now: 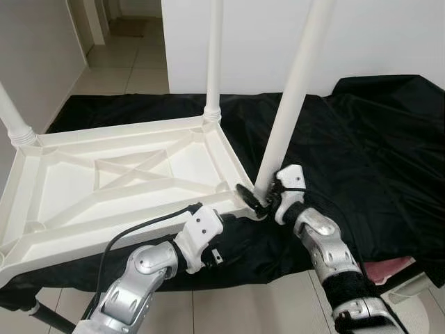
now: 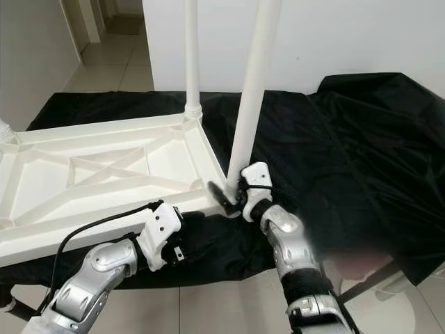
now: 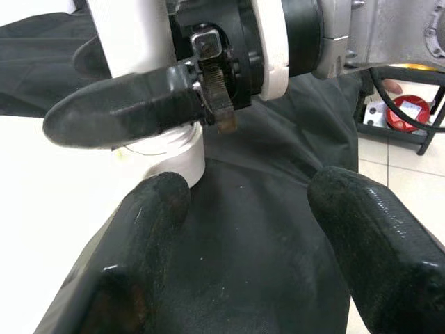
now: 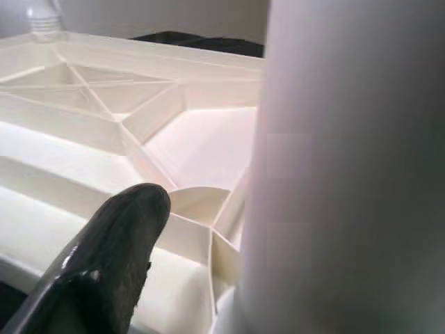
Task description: Building children table
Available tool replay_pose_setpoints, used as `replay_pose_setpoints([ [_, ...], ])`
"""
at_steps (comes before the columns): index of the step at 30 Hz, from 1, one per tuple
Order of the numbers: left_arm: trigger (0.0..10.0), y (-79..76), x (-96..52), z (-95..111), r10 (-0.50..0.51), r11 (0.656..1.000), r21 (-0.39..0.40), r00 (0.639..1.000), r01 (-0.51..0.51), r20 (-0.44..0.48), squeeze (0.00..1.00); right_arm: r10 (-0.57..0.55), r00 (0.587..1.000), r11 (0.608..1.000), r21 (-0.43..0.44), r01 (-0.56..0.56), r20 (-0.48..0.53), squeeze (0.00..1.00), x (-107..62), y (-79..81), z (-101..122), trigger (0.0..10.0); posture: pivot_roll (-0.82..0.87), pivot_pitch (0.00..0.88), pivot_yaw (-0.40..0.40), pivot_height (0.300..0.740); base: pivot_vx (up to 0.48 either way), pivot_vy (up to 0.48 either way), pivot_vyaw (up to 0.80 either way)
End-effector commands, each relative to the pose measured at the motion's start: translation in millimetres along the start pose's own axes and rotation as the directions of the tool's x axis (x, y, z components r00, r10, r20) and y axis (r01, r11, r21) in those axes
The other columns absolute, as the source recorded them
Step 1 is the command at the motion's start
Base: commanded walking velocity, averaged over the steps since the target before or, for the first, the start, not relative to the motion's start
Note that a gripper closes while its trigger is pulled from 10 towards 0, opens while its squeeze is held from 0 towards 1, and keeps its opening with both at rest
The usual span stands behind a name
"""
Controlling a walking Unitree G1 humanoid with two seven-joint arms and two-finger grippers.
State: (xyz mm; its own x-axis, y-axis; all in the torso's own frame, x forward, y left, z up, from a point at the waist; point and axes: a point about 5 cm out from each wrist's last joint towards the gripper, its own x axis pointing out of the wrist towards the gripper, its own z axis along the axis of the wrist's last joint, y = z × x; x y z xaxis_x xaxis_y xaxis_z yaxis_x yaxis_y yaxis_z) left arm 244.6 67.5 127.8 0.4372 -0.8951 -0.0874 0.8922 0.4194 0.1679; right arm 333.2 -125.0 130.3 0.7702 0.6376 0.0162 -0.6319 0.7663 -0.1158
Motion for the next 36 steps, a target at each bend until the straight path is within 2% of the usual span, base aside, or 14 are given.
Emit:
replay_pose_setpoints([
  [1, 10.0, 3.8, 0.2, 1, 0.059, 0.998, 0.011, 0.998, -0.059, -0.004, 0.0, 0.041, 0.999, 0.999, -0.029, -0.042, -0.021, 0.0, 2.8, -1.5, 0, 8.6, 0.02, 0.0, -0.028, 0.74, 0.0, 0.0, 0.0],
  [2, 10.0, 3.8, 0.2, 1, 0.059, 0.998, 0.011, 0.998, -0.059, -0.004, 0.0, 0.041, 0.999, 0.999, -0.029, -0.042, -0.021, 0.0, 2.8, -1.5, 0, 8.6, 0.02, 0.0, -0.028, 0.74, 0.0, 0.0, 0.0],
  [3, 10.0, 4.6, -0.2, 1, 0.063, 0.998, 0.013, 0.998, -0.063, -0.005, 0.0, 0.069, 0.997, 0.997, -0.038, -0.07, -0.033, 0.0, 5.3, -3.4, 0, 4.9, 0.02, 0.0, -0.028, 0.74, 0.0, 0.0, 0.0],
  [4, 10.0, 5.0, -0.4, 1, 0.066, 0.998, 0.015, 0.998, -0.066, -0.005, 0.0, 0.085, 0.996, 0.995, -0.044, -0.087, -0.04, 0.0, 6.7, -4.9, 0, 4.0, 0.03, 0.0, -0.03, 0.74, 0.0, 0.0, 0.0],
  [6, 10.0, 5.0, -0.4, 1, 0.066, 0.998, 0.015, 0.998, -0.066, -0.005, 0.0, 0.085, 0.996, 0.995, -0.044, -0.087, -0.04, 0.0, 6.7, -4.9, 0, 4.0, 0.03, 0.0, -0.03, 0.74, 0.0, 0.0, 0.0],
  [7, 10.0, 5.3, -0.4, 1, 0.067, 0.998, 0.016, 0.998, -0.067, -0.005, 0.0, 0.097, 0.994, 0.994, -0.044, -0.099, -0.045, 0.0, 7.4, -5.7, -1, 2.6, 0.03, 0.0, -0.031, 0.74, 0.0, 0.0, 0.0],
  [8, 10.0, 5.3, -0.4, 1, 0.067, 0.998, 0.016, 0.998, -0.067, -0.005, 0.0, 0.097, 0.994, 0.994, -0.044, -0.099, -0.045, 0.0, 7.4, -5.7, -1, 2.6, 0.03, 0.0, -0.031, 0.74, 0.0, 0.0, 0.0],
  [9, 10.0, 5.4, -0.4, 1, 0.07, 0.997, 0.018, 0.998, -0.07, -0.005, 0.0, 0.11, 0.993, 0.993, -0.043, -0.112, -0.05, 0.0, 7.3, -6.3, -3, 0.0, 0.03, 0.0, -0.031, 0.74, 0.0, 0.0, 0.0],
  [17, 10.0, 5.7, -0.4, 0, 0.071, 0.997, 0.03, 0.997, -0.07, -0.013, 0.0, 0.128, 0.99, 0.991, -0.035, -0.13, -0.056, 0.0, 4.5, -7.0, -9, 0.0, 0.03, 0.0, -0.031, 0.74, 0.0, 0.0, 0.0],
  [18, 10.0, 5.8, -0.5, 0, 0.069, 0.997, 0.034, 0.997, -0.068, -0.016, 0.0, 0.12, 0.991, 0.992, -0.017, -0.121, -0.054, 0.0, 3.6, -6.9, -10, 10.0, 0.03, 0.0, -0.03, 0.74, 0.0, 0.0, 0.0],
  [26, 10.0, 6.2, -0.8, 0, 0.067, 0.997, 0.039, 0.998, -0.066, -0.019, 0.0, 0.106, 0.993, 0.994, 0.011, -0.106, -0.045, 0.0, 2.7, -6.0, -11, 10.0, 0.03, 0.0, -0.028, 0.74, 0.0, 0.0, 0.0],
  [31, 10.0, 11.3, -0.6, -2, 0.107, 0.991, 0.083, 0.994, -0.104, -0.033, 0.0, 0.001, 1.0, 0.999, 0.039, 0.0, -0.025, 0.0, 1.3, -2.5, -10, 10.0, 0.02, 0.0, -0.028, 0.74, 0.0, 0.0, 0.0],
  [36, 10.0, 16.4, -1.3, -1, 0.15, 0.984, 0.106, 0.988, -0.146, -0.031, 0.0, -0.045, 0.999, 0.999, 0.021, 0.045, -0.017, 0.0, -2.2, 0.0, -9, 10.0, 0.02, 0.0, -0.028, 0.74, 0.0, 0.0, 0.0],
])
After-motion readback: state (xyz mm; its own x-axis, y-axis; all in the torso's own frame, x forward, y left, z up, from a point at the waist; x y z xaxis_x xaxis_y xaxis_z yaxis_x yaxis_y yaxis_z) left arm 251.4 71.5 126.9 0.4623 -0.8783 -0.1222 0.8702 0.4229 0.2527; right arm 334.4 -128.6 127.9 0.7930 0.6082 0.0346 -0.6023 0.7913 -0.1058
